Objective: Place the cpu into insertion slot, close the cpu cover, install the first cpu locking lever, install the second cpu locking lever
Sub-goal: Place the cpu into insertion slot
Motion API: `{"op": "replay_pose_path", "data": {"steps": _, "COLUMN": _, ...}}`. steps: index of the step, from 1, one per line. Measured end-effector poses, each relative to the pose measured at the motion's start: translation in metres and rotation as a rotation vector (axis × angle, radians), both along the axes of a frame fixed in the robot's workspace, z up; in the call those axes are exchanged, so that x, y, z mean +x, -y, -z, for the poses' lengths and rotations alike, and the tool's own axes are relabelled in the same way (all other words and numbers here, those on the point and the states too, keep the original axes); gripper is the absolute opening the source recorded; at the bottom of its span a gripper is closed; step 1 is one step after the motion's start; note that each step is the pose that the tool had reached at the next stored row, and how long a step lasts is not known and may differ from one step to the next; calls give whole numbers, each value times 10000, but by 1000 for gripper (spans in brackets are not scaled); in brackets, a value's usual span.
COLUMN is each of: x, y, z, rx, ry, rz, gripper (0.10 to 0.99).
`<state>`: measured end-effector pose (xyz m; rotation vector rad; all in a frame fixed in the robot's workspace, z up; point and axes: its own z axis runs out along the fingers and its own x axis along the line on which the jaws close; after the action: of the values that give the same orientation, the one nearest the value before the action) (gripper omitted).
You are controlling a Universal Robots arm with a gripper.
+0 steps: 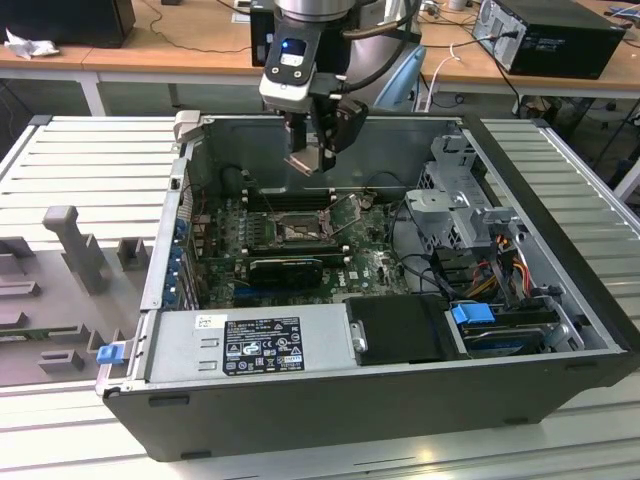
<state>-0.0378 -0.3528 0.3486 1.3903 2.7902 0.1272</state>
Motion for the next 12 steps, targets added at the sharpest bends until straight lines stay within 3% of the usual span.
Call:
{"op": "replay_pose_path", "data": {"steps": 4, "x": 0, "y": 0, "z": 11, "rx": 0, "ry": 0, "rz": 673, "gripper": 525}}
{"op": "replay_pose_path", "data": {"steps": 12, "x": 0, "y": 0, "z": 29, "rx": -1, "ry": -1, "rz": 1364, "gripper": 525}}
